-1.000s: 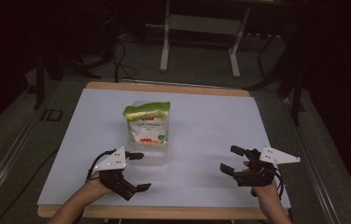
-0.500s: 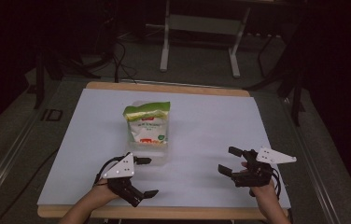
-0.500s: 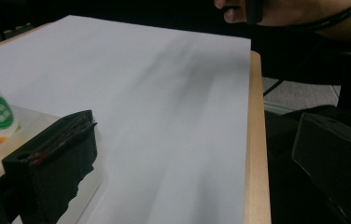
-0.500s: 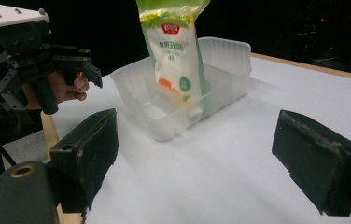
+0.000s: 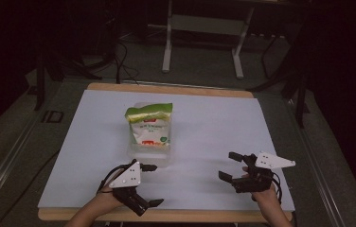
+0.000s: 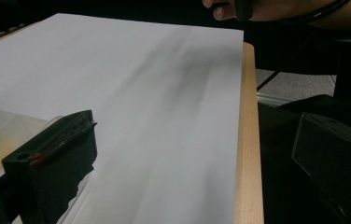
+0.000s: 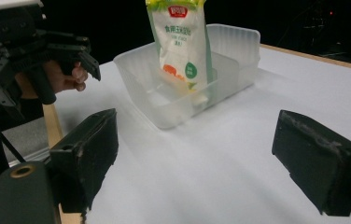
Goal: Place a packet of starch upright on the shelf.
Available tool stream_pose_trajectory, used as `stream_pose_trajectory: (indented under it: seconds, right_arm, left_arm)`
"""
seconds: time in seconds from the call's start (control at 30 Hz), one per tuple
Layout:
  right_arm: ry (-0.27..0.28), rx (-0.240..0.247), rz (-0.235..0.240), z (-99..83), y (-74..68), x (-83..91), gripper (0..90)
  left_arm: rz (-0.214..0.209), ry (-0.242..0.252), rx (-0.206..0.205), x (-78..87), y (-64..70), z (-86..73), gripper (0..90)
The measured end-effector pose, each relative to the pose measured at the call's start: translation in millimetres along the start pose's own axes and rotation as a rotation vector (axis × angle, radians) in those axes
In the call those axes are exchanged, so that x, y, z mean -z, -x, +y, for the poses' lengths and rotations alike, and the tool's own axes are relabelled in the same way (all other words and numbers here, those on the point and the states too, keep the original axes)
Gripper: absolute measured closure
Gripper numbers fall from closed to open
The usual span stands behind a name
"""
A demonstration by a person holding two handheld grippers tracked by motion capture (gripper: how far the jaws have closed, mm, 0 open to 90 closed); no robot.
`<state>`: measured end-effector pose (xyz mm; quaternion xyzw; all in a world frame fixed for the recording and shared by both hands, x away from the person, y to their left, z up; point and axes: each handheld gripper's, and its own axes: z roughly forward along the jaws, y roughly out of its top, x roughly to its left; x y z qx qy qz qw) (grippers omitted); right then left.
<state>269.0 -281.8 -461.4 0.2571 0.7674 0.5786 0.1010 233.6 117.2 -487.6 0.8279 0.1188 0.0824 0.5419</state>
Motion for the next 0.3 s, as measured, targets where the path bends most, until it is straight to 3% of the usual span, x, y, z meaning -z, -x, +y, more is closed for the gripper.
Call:
stream_pose_trajectory:
  seconds: [0.3]
  right_arm:
    - [-0.003, -0.001, -0.004, -2.1, 1.1, -2.6, 14.3]
  left_arm:
    - [0.007, 0.017, 0.006, 3.6, -1.6, 0.8, 0.1]
